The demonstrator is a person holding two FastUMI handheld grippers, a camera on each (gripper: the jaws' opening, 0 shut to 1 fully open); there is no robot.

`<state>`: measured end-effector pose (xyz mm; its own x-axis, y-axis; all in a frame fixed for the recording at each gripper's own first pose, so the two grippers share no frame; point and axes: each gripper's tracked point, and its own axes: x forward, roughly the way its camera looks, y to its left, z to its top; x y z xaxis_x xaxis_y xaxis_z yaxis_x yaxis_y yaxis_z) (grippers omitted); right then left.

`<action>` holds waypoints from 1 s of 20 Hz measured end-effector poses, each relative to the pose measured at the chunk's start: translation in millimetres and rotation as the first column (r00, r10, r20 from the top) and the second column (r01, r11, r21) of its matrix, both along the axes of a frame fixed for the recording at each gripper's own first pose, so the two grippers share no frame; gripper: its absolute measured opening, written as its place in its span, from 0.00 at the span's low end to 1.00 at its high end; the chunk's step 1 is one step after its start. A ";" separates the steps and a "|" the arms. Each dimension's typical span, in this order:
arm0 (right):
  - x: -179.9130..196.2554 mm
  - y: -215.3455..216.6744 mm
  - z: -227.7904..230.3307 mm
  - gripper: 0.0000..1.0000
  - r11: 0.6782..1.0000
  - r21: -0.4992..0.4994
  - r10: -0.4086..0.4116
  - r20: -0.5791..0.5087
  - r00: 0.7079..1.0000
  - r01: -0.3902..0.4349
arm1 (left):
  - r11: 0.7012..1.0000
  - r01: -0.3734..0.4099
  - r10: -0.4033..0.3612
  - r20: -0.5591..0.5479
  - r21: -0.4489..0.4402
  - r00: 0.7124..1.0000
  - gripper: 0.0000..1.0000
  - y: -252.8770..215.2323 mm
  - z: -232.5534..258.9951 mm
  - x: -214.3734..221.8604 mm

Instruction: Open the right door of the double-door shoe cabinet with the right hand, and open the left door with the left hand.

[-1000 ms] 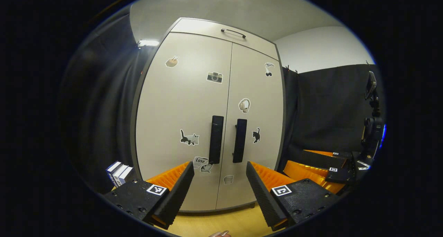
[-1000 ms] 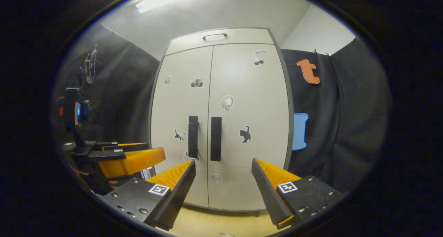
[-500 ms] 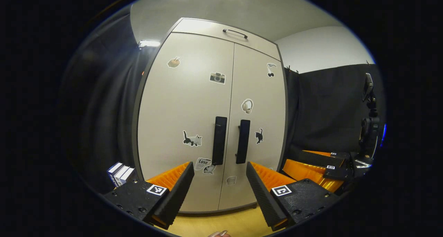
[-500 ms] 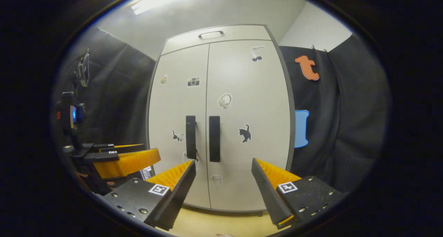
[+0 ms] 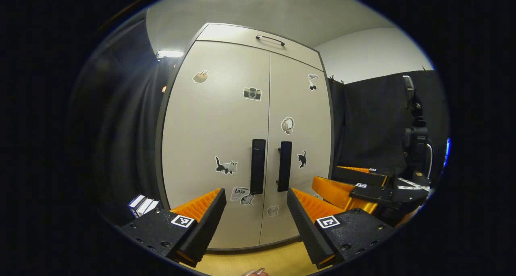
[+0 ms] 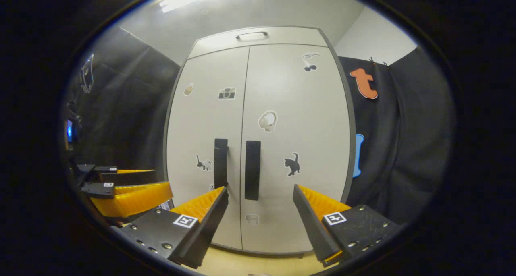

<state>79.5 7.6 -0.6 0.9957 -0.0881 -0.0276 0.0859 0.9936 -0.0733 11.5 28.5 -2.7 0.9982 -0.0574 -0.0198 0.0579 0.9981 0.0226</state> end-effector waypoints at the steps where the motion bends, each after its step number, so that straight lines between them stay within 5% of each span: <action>1: 5.5 1.5 0.2 0.98 1.000 -0.009 -0.003 0.000 1.000 0.003 | 1.000 0.003 -0.003 0.000 -0.002 1.000 0.94 1.7 -0.2 -1.2; 16: 89.5 0.9 -17.6 0.94 0.995 -0.014 -0.103 0.002 0.995 0.103 | 0.999 0.018 -0.021 -0.060 -0.045 0.998 0.94 37.5 -17.3 0.1; 20: 103.9 -3.7 -20.6 0.84 0.991 -0.018 -0.135 0.006 0.991 0.135 | 0.999 0.029 -0.032 -0.071 -0.043 0.997 0.94 42.5 -21.1 5.4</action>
<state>183.4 3.9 -21.2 0.9747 -0.2225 -0.0199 0.2199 0.9713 -0.0903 16.9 71.0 -23.8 0.9920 -0.0899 -0.0885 0.0881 0.9958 -0.0244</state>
